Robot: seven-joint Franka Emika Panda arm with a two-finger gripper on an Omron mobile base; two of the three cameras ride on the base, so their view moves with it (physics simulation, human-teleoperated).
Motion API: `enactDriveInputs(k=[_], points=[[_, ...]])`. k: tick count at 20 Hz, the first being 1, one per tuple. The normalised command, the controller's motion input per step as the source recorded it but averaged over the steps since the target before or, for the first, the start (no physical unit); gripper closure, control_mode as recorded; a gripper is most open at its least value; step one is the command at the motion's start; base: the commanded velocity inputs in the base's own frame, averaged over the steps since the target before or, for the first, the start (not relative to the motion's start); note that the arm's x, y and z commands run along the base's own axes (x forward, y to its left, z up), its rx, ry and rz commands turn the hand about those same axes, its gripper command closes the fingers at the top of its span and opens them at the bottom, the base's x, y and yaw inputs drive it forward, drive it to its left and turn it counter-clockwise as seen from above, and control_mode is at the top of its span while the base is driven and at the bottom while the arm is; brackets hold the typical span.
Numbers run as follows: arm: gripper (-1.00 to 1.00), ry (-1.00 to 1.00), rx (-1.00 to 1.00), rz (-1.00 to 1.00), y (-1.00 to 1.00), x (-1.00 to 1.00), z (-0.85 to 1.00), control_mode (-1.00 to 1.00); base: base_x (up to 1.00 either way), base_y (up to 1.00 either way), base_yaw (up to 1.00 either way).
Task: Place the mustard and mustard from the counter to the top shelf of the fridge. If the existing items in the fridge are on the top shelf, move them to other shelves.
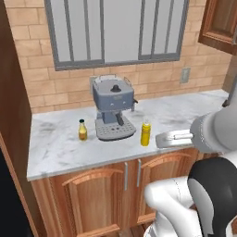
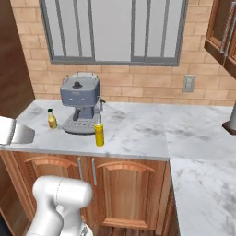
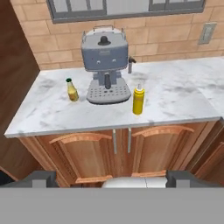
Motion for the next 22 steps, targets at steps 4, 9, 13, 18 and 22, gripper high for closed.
enactDriveInputs(k=[4, 9, 13, 18, 22], points=[[-1.00, 0.00, 0.00, 0.00, 0.00, 0.00, 0.00, 1.00, 0.29, -0.33, 0.11], [-1.00, 0.00, 0.00, 0.00, 0.00, 0.00, 0.00, 1.00, 0.22, -0.36, 0.10], [-1.00, 0.00, 0.00, 0.00, 0.00, 0.00, 0.00, 1.00, 0.21, -0.54, 0.05], [-1.00, 0.01, 0.00, 0.00, -0.03, 0.05, 0.00, -1.00, 0.15, -0.23, 0.03], [-1.00, 0.07, 0.00, 0.01, -0.14, 0.33, 0.00, -1.00, 0.00, 0.00, 0.00]])
